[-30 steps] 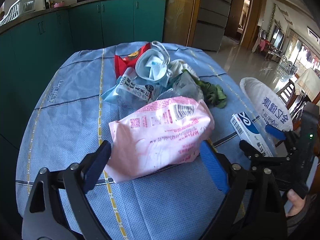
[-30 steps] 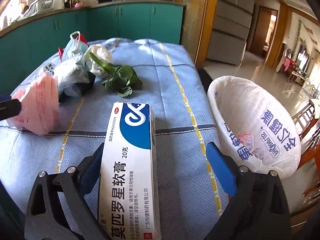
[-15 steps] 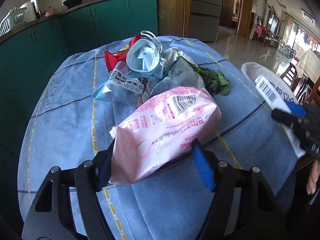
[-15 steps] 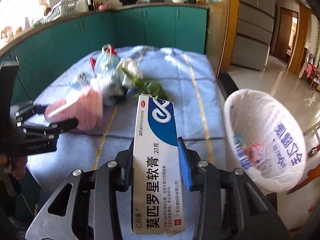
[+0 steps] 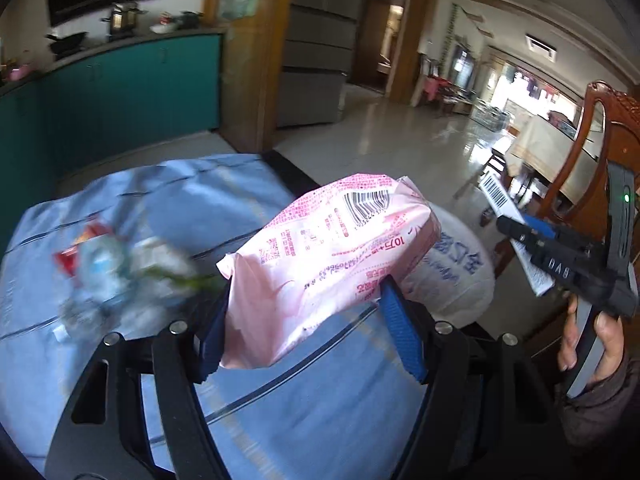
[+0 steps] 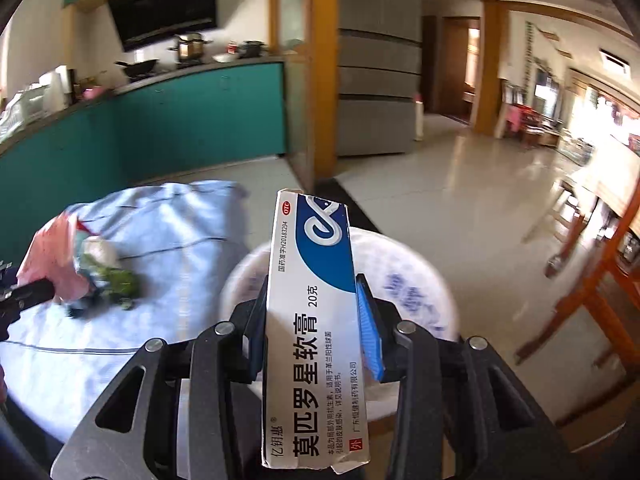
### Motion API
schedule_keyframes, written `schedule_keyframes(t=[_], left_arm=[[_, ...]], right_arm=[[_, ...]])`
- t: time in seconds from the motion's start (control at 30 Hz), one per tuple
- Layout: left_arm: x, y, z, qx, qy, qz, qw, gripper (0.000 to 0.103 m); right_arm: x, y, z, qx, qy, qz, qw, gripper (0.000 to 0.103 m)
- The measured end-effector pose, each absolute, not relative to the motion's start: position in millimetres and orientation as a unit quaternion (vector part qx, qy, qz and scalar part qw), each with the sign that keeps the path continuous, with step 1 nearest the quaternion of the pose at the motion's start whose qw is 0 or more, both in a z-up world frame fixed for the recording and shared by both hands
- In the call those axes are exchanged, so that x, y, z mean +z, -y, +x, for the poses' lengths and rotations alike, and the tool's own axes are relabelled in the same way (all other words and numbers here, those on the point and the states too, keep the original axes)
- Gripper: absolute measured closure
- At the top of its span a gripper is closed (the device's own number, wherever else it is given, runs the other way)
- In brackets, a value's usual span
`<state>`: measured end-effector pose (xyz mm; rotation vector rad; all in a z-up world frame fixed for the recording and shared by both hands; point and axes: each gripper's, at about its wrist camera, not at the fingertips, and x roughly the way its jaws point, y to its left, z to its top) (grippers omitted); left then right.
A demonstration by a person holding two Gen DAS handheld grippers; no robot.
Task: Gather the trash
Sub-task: 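Open the left tool over the bin while the right tool drops the box in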
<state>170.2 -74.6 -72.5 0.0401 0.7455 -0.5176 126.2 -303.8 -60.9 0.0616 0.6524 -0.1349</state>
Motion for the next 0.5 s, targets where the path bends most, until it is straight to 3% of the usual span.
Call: schedule_keyframes(t=[0.27,0.5], left_arm=[[-117.8,210.4,224.4,-0.301,-0.404,0.074,0.861,0.026],[-138.1,227.8,240.3,-0.288,-0.422,0.088,0.855,0.011]], right_arm=[[-96.8,348.7,147.2,-0.104,-0.372,0.043,0.921,0.064],[-118.1,363.2,166.8,-0.116,-0.395,0.063,0.909,0.061]])
